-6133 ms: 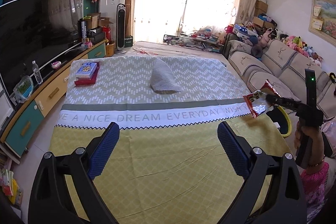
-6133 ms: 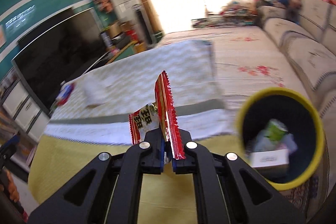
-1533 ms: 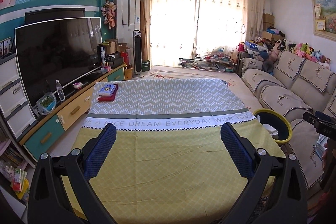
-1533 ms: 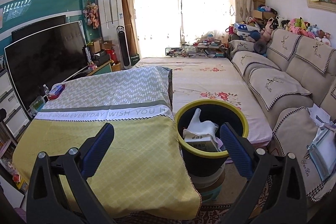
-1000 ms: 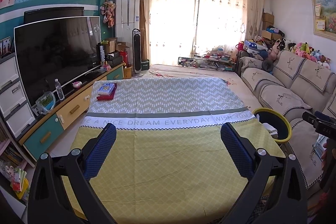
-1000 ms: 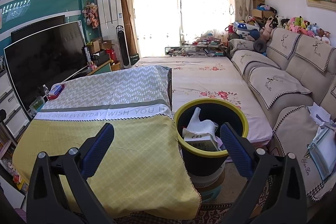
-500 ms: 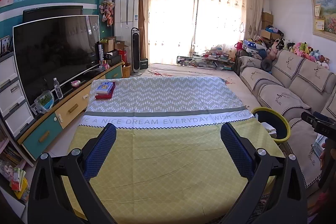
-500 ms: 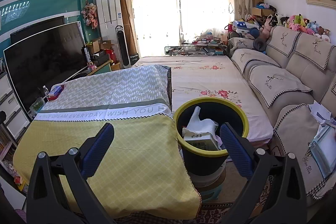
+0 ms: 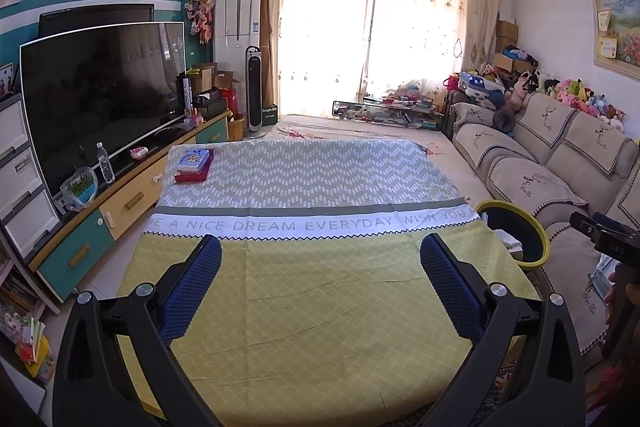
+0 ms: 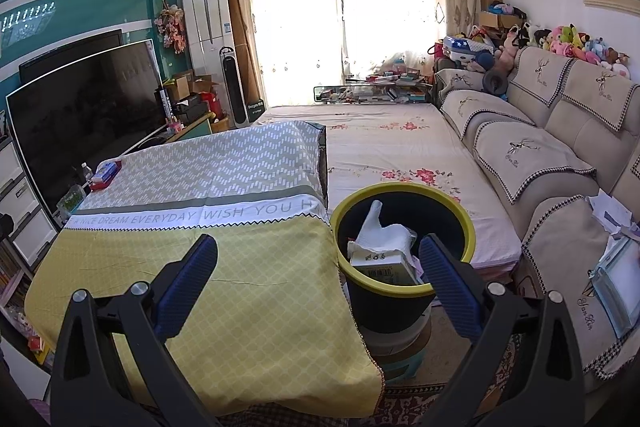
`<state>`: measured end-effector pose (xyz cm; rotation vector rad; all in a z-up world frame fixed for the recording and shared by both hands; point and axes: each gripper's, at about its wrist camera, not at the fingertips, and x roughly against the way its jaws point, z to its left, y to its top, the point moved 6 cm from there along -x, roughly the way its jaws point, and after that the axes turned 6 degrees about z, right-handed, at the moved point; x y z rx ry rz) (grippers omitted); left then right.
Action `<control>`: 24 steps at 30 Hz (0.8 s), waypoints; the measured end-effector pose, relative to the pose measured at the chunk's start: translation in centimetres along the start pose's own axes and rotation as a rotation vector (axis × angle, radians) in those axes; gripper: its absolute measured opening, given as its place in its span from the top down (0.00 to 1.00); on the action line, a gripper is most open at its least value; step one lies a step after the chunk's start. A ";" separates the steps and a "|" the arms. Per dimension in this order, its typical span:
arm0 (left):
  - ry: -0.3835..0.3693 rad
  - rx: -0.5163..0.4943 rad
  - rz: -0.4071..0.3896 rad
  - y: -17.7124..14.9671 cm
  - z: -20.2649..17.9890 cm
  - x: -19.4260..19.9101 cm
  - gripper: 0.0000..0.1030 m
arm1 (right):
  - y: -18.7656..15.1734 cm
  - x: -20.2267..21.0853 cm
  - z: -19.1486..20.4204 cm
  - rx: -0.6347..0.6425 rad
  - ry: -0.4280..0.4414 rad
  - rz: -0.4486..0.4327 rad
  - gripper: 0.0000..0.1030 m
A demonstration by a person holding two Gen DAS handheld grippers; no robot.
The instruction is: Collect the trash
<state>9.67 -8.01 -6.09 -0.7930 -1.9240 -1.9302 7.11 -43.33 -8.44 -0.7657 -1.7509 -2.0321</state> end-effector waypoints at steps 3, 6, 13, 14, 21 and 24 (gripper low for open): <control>-0.002 0.005 0.002 0.0 0.1 -0.1 0.05 | 0.0 0.0 0.0 0.001 0.000 0.003 0.07; -0.002 0.004 0.002 0.0 0.1 -0.1 0.05 | -0.1 -0.2 0.1 0.001 0.002 0.006 0.07; -0.006 0.001 0.004 0.0 0.0 -0.2 0.05 | -0.1 -0.3 0.3 0.004 0.006 0.006 0.07; -0.007 0.001 0.005 0.0 0.0 -0.2 0.05 | -0.1 -0.3 0.3 0.004 0.006 0.006 0.07; -0.019 0.003 0.000 -0.1 -0.1 -0.1 0.05 | -0.2 -0.4 0.4 0.003 0.005 0.007 0.07; -0.006 -0.007 -0.006 -0.1 -0.2 -0.1 0.05 | -0.2 -0.4 0.4 0.005 0.005 0.011 0.07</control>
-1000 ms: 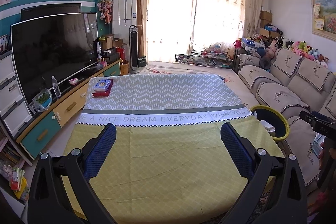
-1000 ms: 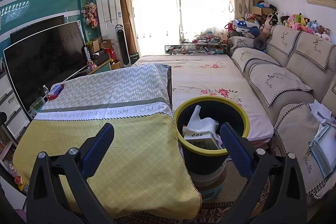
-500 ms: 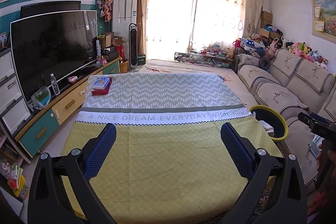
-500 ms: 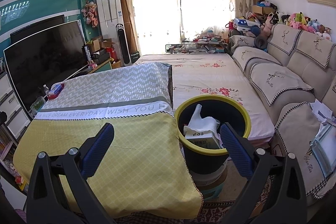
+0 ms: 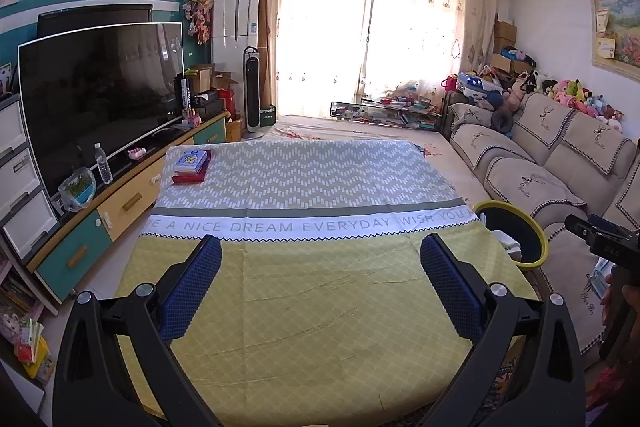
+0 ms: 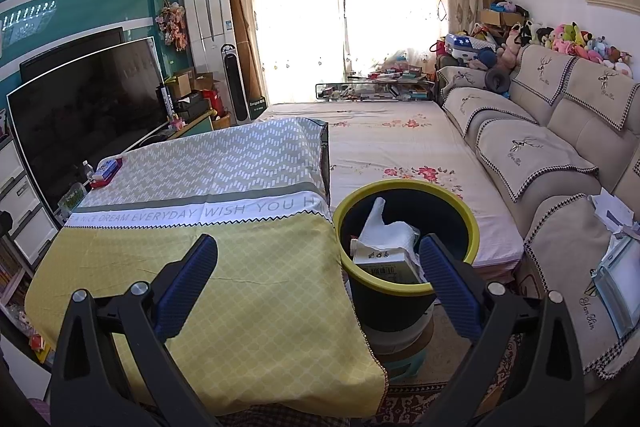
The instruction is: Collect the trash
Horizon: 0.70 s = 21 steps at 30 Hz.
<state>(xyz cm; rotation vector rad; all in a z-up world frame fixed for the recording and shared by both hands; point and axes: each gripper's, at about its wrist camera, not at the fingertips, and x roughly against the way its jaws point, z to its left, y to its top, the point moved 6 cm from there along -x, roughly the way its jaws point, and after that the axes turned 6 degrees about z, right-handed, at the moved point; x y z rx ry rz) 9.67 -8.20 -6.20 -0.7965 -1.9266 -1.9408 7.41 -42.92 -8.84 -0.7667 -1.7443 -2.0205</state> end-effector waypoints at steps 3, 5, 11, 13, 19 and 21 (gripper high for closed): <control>-0.005 0.000 -0.002 0.0 0.0 0.0 0.05 | 0.0 -0.1 0.0 0.000 0.001 0.003 0.07; -0.006 -0.001 -0.001 0.0 0.0 0.0 0.05 | -0.1 -0.2 0.1 0.001 0.002 0.006 0.07; -0.013 0.004 0.004 -0.1 -0.1 -0.2 0.05 | -0.1 -0.3 0.0 0.002 0.002 0.010 0.07; -0.017 0.004 0.007 0.0 -0.2 -0.3 0.05 | -0.1 -0.3 0.0 0.002 0.003 0.010 0.07; -0.015 -0.002 0.016 0.2 -0.2 -0.6 0.05 | -0.1 -0.5 0.0 0.004 0.006 0.014 0.07; -0.026 0.001 0.023 0.2 -0.2 -0.9 0.05 | -0.2 -0.7 0.1 0.005 0.006 0.016 0.07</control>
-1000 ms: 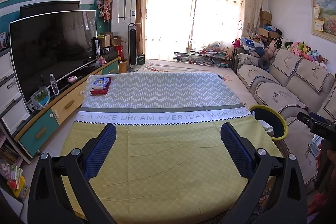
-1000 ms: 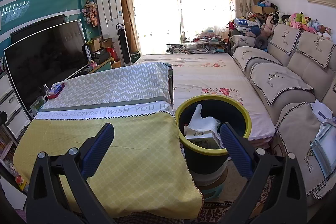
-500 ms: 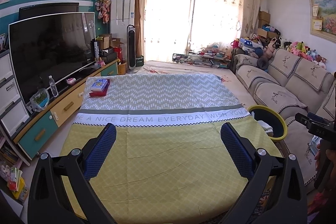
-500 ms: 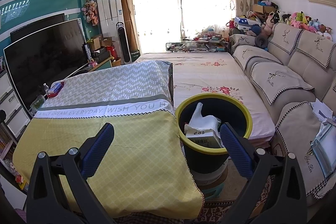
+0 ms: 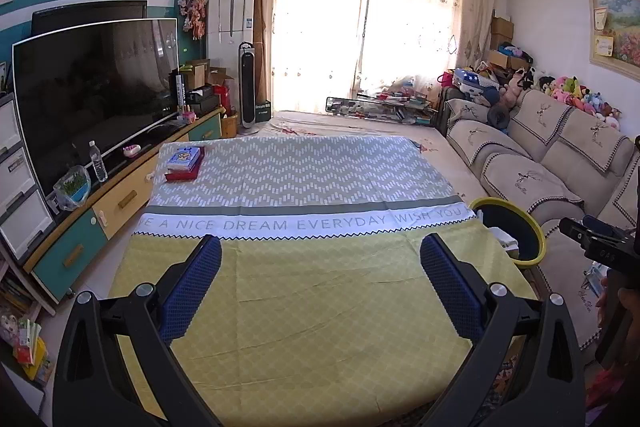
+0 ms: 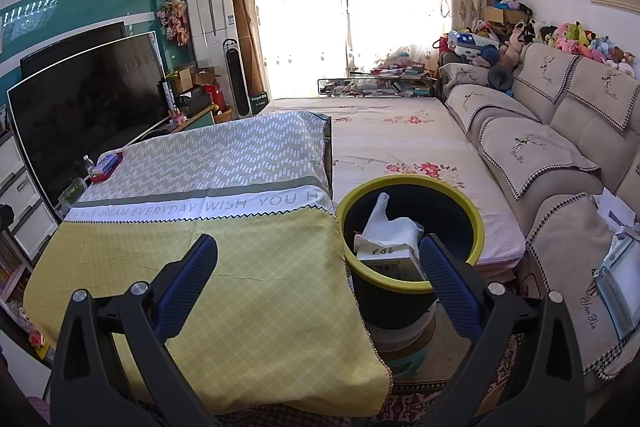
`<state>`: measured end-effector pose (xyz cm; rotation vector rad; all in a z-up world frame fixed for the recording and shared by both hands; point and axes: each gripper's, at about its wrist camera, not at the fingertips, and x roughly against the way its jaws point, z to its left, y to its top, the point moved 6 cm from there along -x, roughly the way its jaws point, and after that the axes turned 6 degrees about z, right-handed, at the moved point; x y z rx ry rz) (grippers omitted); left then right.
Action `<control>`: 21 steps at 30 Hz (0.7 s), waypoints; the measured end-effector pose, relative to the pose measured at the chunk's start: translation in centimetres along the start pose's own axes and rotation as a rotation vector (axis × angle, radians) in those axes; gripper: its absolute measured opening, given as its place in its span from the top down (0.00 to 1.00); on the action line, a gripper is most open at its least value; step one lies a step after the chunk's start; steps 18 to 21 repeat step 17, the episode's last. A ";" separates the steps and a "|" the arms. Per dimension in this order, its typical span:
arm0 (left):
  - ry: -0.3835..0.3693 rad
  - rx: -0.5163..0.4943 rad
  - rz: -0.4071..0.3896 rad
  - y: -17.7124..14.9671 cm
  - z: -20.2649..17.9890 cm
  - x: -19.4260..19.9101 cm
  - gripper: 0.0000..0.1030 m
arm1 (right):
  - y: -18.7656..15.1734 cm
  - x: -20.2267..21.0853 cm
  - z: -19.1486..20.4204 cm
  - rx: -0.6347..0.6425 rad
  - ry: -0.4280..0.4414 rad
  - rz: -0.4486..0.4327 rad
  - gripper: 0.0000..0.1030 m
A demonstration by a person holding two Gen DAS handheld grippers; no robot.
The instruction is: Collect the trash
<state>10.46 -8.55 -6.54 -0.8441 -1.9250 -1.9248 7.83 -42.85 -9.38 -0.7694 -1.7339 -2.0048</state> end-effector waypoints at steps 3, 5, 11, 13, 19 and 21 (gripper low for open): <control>-0.013 0.014 0.002 0.2 0.2 -0.3 0.05 | 0.0 -0.2 0.0 0.001 0.002 0.004 0.07; -0.005 0.015 -0.001 0.4 0.4 -0.5 0.05 | -0.1 -0.2 0.0 0.001 0.002 0.005 0.07; 0.020 0.009 0.036 1.4 1.3 -2.7 0.05 | 0.5 -0.9 0.1 0.012 -0.015 0.012 0.07; 0.031 0.014 0.059 2.0 2.4 -4.5 0.05 | 1.2 -1.8 0.8 0.031 -0.013 0.016 0.07; 0.090 0.008 0.099 3.7 5.3 -9.6 0.05 | 3.8 -5.7 3.4 0.080 0.020 0.061 0.07; 0.090 0.008 0.099 3.7 5.3 -9.6 0.05 | 3.8 -5.7 3.4 0.080 0.020 0.061 0.07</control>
